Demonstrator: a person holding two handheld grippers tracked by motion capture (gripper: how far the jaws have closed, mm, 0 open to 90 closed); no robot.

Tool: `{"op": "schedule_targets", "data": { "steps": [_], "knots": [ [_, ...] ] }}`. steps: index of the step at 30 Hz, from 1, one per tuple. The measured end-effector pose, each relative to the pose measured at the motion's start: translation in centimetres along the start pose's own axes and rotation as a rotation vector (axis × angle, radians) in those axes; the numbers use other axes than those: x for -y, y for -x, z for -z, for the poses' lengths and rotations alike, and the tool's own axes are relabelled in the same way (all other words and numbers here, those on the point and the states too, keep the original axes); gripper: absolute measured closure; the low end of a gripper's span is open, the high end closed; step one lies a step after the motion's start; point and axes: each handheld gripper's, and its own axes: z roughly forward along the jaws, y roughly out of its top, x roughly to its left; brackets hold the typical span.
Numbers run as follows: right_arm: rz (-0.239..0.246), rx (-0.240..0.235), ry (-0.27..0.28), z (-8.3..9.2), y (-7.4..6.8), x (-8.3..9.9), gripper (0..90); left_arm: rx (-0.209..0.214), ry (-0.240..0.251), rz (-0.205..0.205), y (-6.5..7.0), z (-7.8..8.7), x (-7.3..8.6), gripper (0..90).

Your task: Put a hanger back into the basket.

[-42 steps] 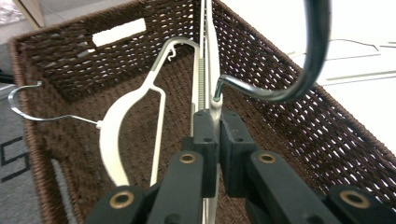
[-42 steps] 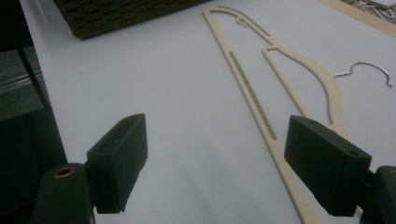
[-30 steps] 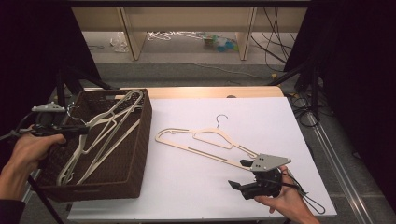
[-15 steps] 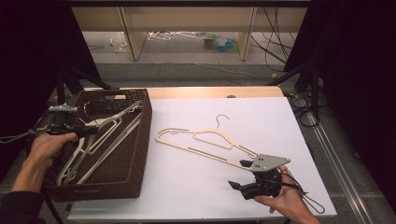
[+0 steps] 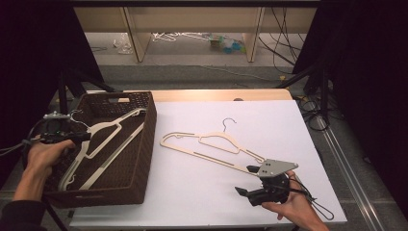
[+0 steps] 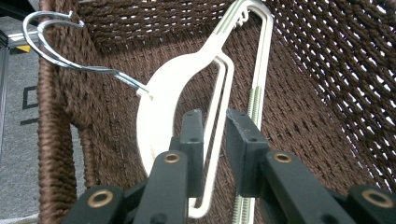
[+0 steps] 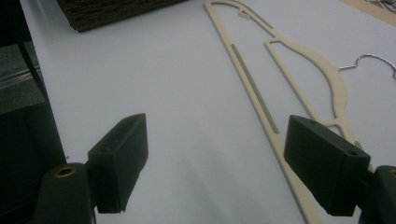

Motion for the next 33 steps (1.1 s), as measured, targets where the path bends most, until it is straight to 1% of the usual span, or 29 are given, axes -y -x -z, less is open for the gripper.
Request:
{"op": "schedule_targets", "data": {
  "steps": [1, 2, 3, 4, 5, 6, 8, 9, 10, 11, 12, 13, 14, 16, 17, 18, 19, 20, 21, 22, 23, 24, 25, 27, 28, 29, 31, 32, 33],
  "knots": [
    [-0.003, -0.001, -0.001, 0.0, 0.0, 0.0, 22.9, 0.018, 0.021, -0.028, -0.1, 0.0, -0.1, 74.6],
    [-0.001, -0.001, 0.000, 0.0, 0.0, 0.0, 22.9, 0.030, 0.008, -0.034, 0.0, 0.2, -0.2, 73.7],
    [-0.001, -0.001, -0.002, 0.0, 0.0, 0.0, 22.9, 0.020, 0.017, -0.020, 0.4, 0.4, -0.2, 72.5],
    [-0.001, 0.000, -0.003, 0.0, 0.0, 0.1, 22.9, 0.016, 0.014, -0.040, 0.6, 0.6, -0.2, 71.0],
    [-0.009, 0.003, -0.003, 0.0, 0.0, 0.1, 22.9, 0.005, 0.025, -0.020, 1.3, 0.7, -0.2, 69.4],
    [-0.005, 0.002, 0.000, 0.0, 0.1, 0.1, 22.9, 0.007, 0.031, -0.037, 1.6, 0.8, -0.3, 67.2],
    [-0.007, 0.002, -0.001, 0.0, 0.1, 0.1, 22.9, 0.019, 0.059, -0.005, 2.6, 1.2, -0.3, 62.3],
    [-0.006, 0.001, -0.005, 0.0, 0.1, 0.1, 22.9, 0.034, 0.060, -0.037, 2.9, 1.4, -0.4, 60.6],
    [-0.005, 0.001, -0.006, -0.1, 0.1, 0.1, 22.9, 0.036, 0.091, -0.001, 3.6, 1.4, -0.4, 58.4],
    [-0.005, 0.003, -0.006, -0.1, 0.1, 0.1, 22.9, 0.046, 0.118, 0.004, 4.2, 1.5, -0.5, 55.7],
    [-0.003, 0.004, -0.003, -0.1, 0.1, 0.1, 22.9, 0.046, 0.122, 0.012, 4.9, 1.8, -0.5, 54.3],
    [-0.005, 0.002, -0.006, -0.1, 0.1, 0.1, 22.9, 0.065, 0.144, -0.004, 5.3, 1.9, -0.7, 53.9],
    [-0.005, 0.001, -0.006, -0.1, 0.1, 0.2, 22.9, 0.066, 0.155, 0.005, 6.0, 2.1, -0.7, 53.0],
    [-0.003, 0.006, -0.004, -0.1, 0.2, 0.2, 22.8, 0.081, 0.185, -0.007, 6.9, 2.3, -0.8, 49.9],
    [-0.007, 0.007, 0.000, -0.1, 0.2, 0.2, 22.8, 0.083, 0.199, 0.020, 7.6, 2.4, -0.7, 48.2],
    [-0.008, 0.008, 0.000, -0.1, 0.2, 0.2, 22.8, 0.092, 0.210, 0.002, 7.9, 2.4, -0.8, 47.3],
    [-0.007, 0.010, -0.001, -0.1, 0.2, 0.2, 22.8, 0.101, 0.214, 0.003, 8.4, 2.5, -0.7, 46.2],
    [-0.008, 0.011, -0.003, 0.0, 0.2, 0.2, 22.7, 0.108, 0.222, -0.008, 8.8, 2.5, -0.7, 45.3],
    [-0.007, 0.011, -0.002, -0.1, 0.2, 0.2, 22.6, 0.119, 0.237, -0.008, 9.3, 2.6, -0.7, 44.5],
    [-0.012, 0.010, -0.003, -0.1, 0.2, 0.2, 22.4, 0.129, 0.241, -0.020, 9.7, 2.8, -0.7, 43.6],
    [-0.010, 0.010, -0.001, -0.1, 0.2, 0.3, 22.5, 0.138, 0.249, -0.015, 10.3, 2.8, -0.7, 42.4],
    [-0.006, 0.008, -0.003, -0.1, 0.3, 0.3, 22.5, 0.151, 0.255, -0.022, 10.8, 2.9, -0.7, 40.8],
    [-0.004, 0.006, -0.005, -0.2, 0.3, 0.3, 22.5, 0.158, 0.261, -0.049, 11.3, 2.9, -0.7, 39.4],
    [-0.009, 0.009, -0.007, -0.2, 0.3, 0.3, 22.3, 0.187, 0.279, -0.073, 12.3, 3.1, -0.6, 37.9],
    [-0.009, 0.010, -0.006, -0.2, 0.3, 0.3, 22.3, 0.201, 0.291, -0.094, 12.8, 3.1, -0.7, 37.2],
    [-0.009, 0.009, -0.006, -0.2, 0.3, 0.4, 22.3, 0.209, 0.295, -0.088, 13.4, 3.2, -0.6, 35.9],
    [-0.010, 0.009, -0.006, -0.2, 0.3, 0.4, 22.3, 0.220, 0.313, -0.101, 14.5, 3.3, -0.5, 34.0],
    [-0.010, 0.012, -0.005, -0.2, 0.3, 0.4, 22.3, 0.231, 0.323, -0.097, 15.0, 3.3, -0.4, 33.1],
    [-0.012, 0.016, -0.006, -0.2, 0.4, 0.4, 22.2, 0.234, 0.317, -0.125, 15.3, 3.4, -0.4, 32.3]
  ]
}}
